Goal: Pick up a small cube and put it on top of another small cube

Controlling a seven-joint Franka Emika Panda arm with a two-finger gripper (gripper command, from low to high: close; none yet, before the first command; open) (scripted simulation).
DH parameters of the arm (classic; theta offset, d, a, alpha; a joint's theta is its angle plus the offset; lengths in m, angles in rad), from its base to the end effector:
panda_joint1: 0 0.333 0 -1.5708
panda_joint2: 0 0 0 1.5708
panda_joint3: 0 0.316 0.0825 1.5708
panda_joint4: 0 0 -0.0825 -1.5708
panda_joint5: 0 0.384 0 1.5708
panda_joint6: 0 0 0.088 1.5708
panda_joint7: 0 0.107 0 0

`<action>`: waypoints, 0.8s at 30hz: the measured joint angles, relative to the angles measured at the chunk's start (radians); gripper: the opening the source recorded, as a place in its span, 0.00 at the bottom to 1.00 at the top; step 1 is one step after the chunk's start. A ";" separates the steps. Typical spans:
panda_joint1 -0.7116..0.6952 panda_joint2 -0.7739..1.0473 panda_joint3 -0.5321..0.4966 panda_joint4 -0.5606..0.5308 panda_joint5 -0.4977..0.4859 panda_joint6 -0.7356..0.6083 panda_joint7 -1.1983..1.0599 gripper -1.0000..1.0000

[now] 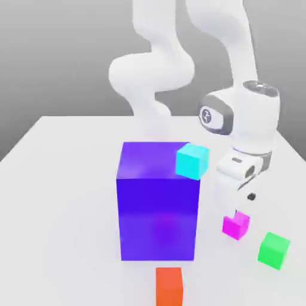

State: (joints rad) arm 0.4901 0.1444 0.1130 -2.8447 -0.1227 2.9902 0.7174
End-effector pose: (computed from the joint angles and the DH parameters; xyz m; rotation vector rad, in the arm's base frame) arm 0.2859 0.2103 0.1603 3.1415 0.0091 0.0060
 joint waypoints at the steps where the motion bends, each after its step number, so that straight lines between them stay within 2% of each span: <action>1: 0.023 0.036 -0.028 0.006 -0.019 0.029 0.014 0.50; 3: 0.060 0.108 -0.071 0.019 -0.045 0.088 0.037 0.50; 4: 0.072 0.130 -0.083 0.023 -0.047 0.107 0.040 0.00; 12: 0.062 0.105 -0.073 0.019 -0.046 0.085 0.037 0.00; 18: 0.023 -0.100 0.004 -0.022 0.090 -0.079 -0.062 0.00; 24: 0.013 -0.100 0.010 0.146 0.104 -0.248 -0.110 0.00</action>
State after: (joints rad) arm 0.5036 0.0447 0.1233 -2.6988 -0.0191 2.7421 0.6078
